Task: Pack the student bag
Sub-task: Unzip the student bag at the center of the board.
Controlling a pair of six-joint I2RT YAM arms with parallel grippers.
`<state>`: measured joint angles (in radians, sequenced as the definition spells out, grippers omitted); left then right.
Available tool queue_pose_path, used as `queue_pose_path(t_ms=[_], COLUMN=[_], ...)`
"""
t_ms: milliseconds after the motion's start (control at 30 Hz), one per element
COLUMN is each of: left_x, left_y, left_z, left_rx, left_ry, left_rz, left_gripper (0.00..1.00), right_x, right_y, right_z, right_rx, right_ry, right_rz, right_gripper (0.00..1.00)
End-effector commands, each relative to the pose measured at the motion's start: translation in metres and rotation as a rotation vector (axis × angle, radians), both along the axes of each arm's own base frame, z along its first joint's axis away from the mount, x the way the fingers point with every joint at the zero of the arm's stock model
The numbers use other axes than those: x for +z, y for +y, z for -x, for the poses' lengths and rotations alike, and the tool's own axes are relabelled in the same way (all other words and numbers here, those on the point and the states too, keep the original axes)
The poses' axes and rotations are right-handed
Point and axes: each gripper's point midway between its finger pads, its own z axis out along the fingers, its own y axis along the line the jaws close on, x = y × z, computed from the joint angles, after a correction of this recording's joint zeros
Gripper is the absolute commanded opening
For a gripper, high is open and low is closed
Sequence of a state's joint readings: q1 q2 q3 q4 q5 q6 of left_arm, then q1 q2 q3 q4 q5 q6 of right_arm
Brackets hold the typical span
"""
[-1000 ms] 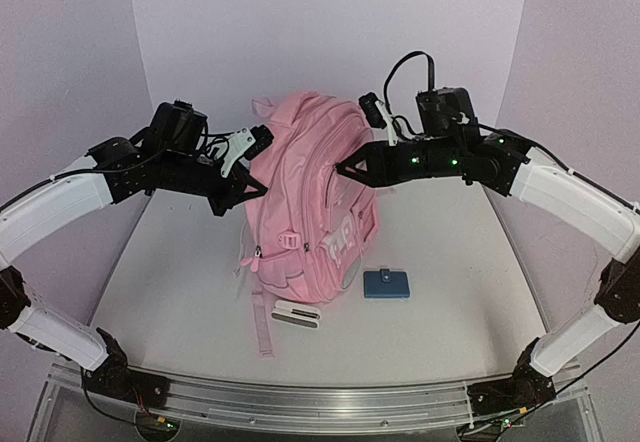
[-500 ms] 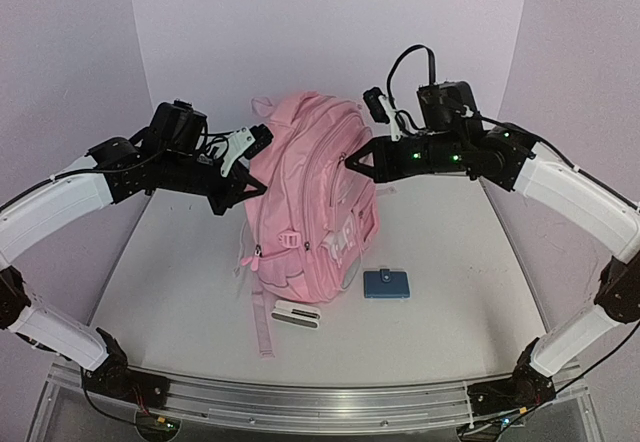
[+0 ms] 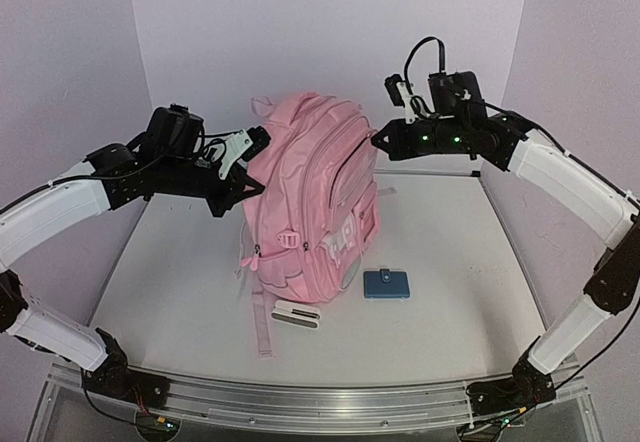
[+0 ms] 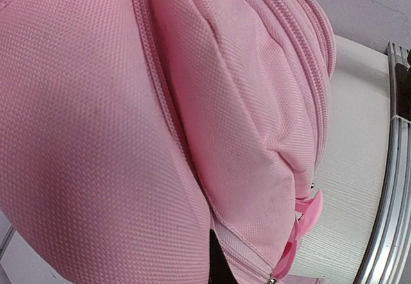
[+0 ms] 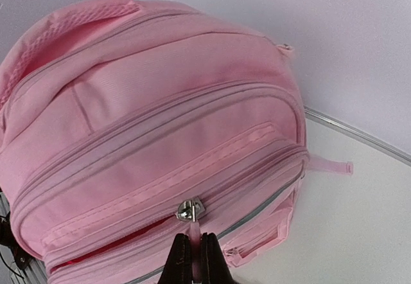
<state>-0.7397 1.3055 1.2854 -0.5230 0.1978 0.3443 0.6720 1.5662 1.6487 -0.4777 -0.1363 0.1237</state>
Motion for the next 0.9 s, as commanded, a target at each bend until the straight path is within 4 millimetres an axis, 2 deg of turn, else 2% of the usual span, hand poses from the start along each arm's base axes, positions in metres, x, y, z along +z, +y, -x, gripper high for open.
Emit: queue_pose_path(t_ms=[0,133,233,433,633,800,867], left_x=[-0.024,-0.021,-0.018,-0.016,-0.013,-0.009,-0.008], left_y=[0.034,0.037,0.039,0.041,0.044,0.044,0.043], left_z=[-0.002,-0.003,-0.003,-0.004,-0.008,-0.01,-0.01], left_rx=[0.085,0.094,0.097,0.103,0.121,0.121,0.121], left_ry=[0.027,0.027,0.024,0.034,0.033,0.035,0.037], left_rz=[-0.127,-0.124,-0.115,-0.106,-0.1,-0.082,-0.075], left_gripper=[0.0,0.0,0.0,0.0,0.0,0.0,0.0], right_x=[0.038,0.024,0.004,-0.06,-0.113,-0.138,-0.139], right_y=[-0.031,-0.04,-0.045,-0.042,-0.049,-0.049,-0.049], right_z=[-0.043,-0.059,-0.067,-0.065,-0.069,-0.071,-0.07], right_rx=[-0.026,0.043,0.098,0.16,0.151,0.156,0.158], right_ry=[-0.08,-0.011,0.062,0.231,0.351,0.401,0.402], right_rz=[-0.088,-0.138,-0.17,-0.176,-0.163,-0.154,-0.152], right_gripper=[0.0,0.0,0.0,0.0,0.0,0.0,0.0])
